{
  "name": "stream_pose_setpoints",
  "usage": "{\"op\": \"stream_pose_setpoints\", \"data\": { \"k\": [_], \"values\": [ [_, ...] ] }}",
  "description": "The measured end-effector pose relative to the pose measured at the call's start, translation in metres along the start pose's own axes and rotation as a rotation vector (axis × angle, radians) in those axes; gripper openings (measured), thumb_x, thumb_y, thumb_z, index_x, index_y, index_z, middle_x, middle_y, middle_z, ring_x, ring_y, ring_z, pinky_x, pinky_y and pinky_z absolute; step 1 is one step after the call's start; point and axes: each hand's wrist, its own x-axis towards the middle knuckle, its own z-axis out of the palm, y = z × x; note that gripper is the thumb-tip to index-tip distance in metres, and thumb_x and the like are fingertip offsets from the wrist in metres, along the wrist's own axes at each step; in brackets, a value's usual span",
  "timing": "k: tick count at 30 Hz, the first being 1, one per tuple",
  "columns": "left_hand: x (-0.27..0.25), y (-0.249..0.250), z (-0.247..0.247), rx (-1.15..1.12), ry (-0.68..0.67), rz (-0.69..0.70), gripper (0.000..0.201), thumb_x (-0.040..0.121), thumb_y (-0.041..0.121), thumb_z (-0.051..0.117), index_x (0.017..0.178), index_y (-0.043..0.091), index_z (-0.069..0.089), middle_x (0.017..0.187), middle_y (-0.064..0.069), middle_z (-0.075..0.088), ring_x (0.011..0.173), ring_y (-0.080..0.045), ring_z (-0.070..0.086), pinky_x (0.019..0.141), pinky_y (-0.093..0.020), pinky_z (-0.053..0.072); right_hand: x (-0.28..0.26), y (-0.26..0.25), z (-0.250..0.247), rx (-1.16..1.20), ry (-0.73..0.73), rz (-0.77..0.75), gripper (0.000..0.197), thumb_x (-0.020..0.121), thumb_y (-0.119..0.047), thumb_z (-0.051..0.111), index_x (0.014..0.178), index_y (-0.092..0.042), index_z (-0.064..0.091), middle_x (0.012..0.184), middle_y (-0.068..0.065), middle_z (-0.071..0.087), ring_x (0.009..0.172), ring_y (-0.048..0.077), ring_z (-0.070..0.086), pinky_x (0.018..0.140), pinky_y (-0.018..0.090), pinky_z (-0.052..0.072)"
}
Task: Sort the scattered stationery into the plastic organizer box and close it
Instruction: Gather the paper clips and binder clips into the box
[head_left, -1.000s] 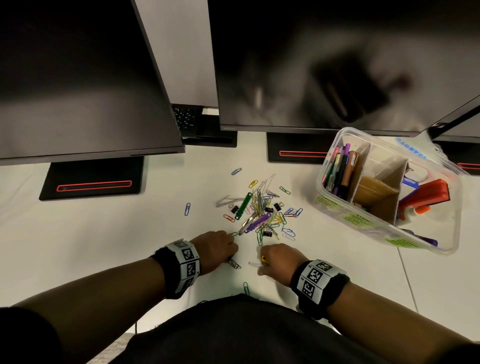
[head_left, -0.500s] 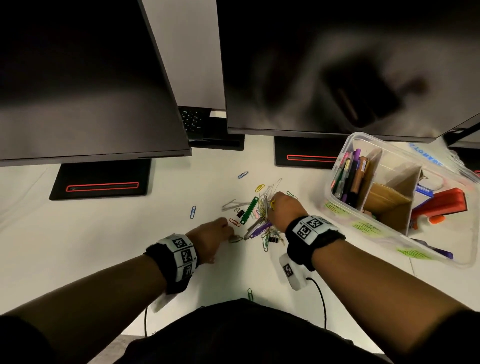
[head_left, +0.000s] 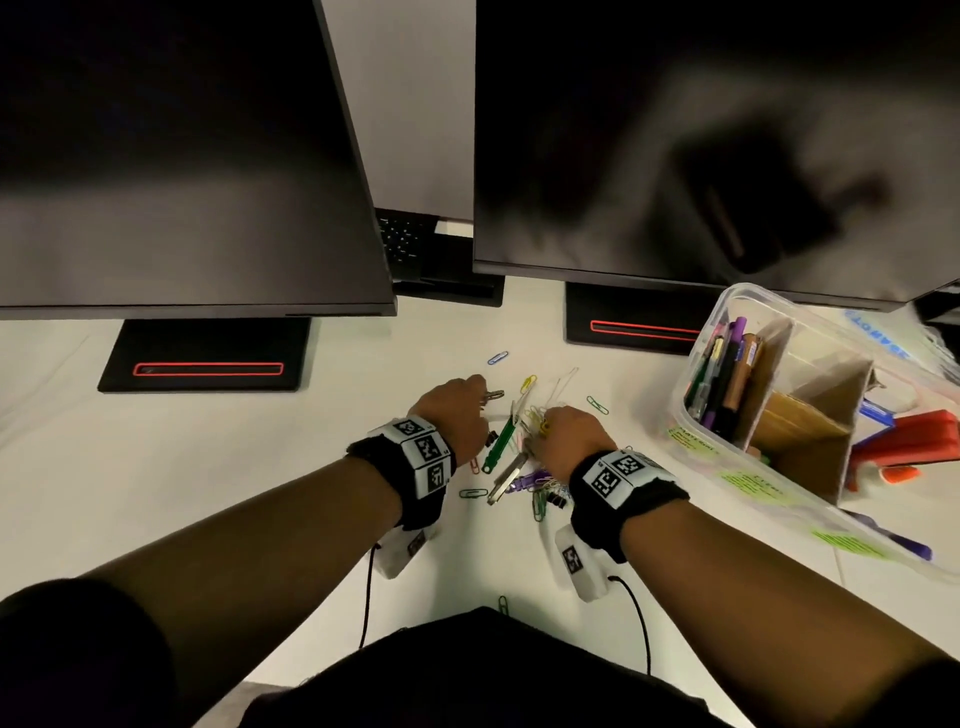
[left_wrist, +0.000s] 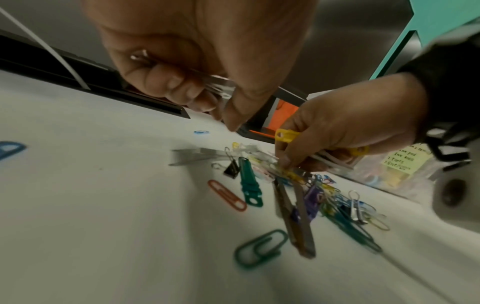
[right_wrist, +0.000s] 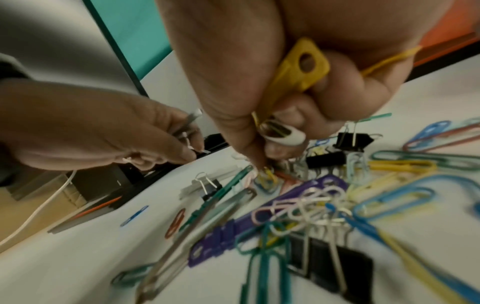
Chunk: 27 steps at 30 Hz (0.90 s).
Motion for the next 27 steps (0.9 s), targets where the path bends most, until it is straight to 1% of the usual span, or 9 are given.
{"op": "stream_pose_setpoints", "data": {
  "k": [3,6,10,14,19,22,24,25,27],
  "values": [
    [0.013,0.0,0.003,0.071,-0.023,-0.029,0.037,0.09,0.024,0.054,0.123,0.011,0.043,0.124,-0.012,0.051,0.111,-0.029,0.054,0.091,-0.036,0.045,-0.006,0.008,-0.004,0.096,0.052,-0.011,0.018,0.09,-0.024,0.05,0.086,-0.008,0.057,0.097,0.013,0.059,0.092,0.029,0.054,0.071,0.025,0.034],
    [0.02,-0.004,0.004,0.132,-0.063,-0.062,0.039,0.09,0.028,0.056,0.122,0.01,0.044,0.124,-0.012,0.047,0.11,-0.031,0.055,0.09,-0.039,0.047,-0.007,0.016,-0.007,0.287,0.123,0.008,0.033,0.089,-0.018,0.051,0.058,-0.013,0.04,0.066,0.004,0.046,0.072,0.024,0.044,0.058,0.026,0.028],
    [0.023,-0.004,0.007,0.207,-0.085,-0.021,0.029,0.094,0.027,0.047,0.117,0.008,0.047,0.12,-0.013,0.048,0.106,-0.031,0.056,0.086,-0.039,0.047,-0.007,0.024,-0.005,0.589,0.085,0.049,0.034,0.084,-0.011,0.054,0.053,-0.012,0.04,0.051,0.005,0.04,0.049,0.02,0.037,0.053,0.028,0.03],
    [0.025,-0.004,0.01,0.239,-0.101,0.018,0.028,0.096,0.027,0.04,0.117,0.009,0.045,0.12,-0.012,0.054,0.107,-0.029,0.056,0.086,-0.037,0.045,-0.007,0.036,-0.003,0.871,0.067,0.11,0.03,0.084,-0.008,0.053,0.054,-0.01,0.05,0.034,-0.001,0.043,0.04,0.02,0.04,0.048,0.027,0.033],
    [0.03,0.0,0.007,0.166,-0.062,0.0,0.024,0.098,0.023,0.032,0.111,0.008,0.044,0.103,-0.014,0.063,0.079,-0.026,0.054,0.067,-0.034,0.043,-0.005,0.045,-0.001,0.87,0.014,0.112,0.024,0.086,-0.009,0.053,0.062,-0.01,0.051,0.043,0.004,0.048,0.044,0.021,0.041,0.05,0.029,0.035],
    [0.032,0.006,0.009,0.114,-0.046,-0.035,0.028,0.098,0.027,0.032,0.116,0.011,0.045,0.106,-0.017,0.058,0.084,-0.028,0.055,0.073,-0.037,0.047,-0.004,0.049,0.002,0.865,-0.012,0.134,0.022,0.086,-0.011,0.054,0.065,-0.012,0.055,0.047,0.006,0.053,0.046,0.021,0.042,0.052,0.031,0.036],
    [0.033,0.011,0.012,0.071,-0.037,-0.028,0.029,0.098,0.029,0.034,0.117,0.011,0.047,0.107,-0.017,0.055,0.083,-0.027,0.052,0.075,-0.038,0.048,-0.006,0.049,0.002,0.869,-0.028,0.15,0.02,0.086,-0.011,0.054,0.066,-0.012,0.056,0.062,0.02,0.062,0.048,0.02,0.044,0.05,0.029,0.036],
    [0.033,0.014,0.013,0.056,-0.041,-0.013,0.028,0.098,0.027,0.035,0.117,0.01,0.047,0.107,-0.018,0.056,0.083,-0.027,0.051,0.075,-0.037,0.046,-0.008,0.049,0.002,0.871,-0.036,0.149,0.02,0.086,-0.01,0.054,0.067,-0.013,0.056,0.073,0.026,0.066,0.048,0.019,0.045,0.048,0.028,0.036],
    [0.035,0.019,0.016,0.031,-0.062,0.026,0.024,0.097,0.016,0.037,0.118,0.006,0.045,0.108,-0.019,0.06,0.09,-0.031,0.056,0.073,-0.036,0.042,-0.011,0.05,0.0,0.854,-0.048,0.13,0.022,0.087,-0.008,0.052,0.066,-0.014,0.056,0.081,0.025,0.069,0.046,0.015,0.046,0.046,0.025,0.036]
  ]
}}
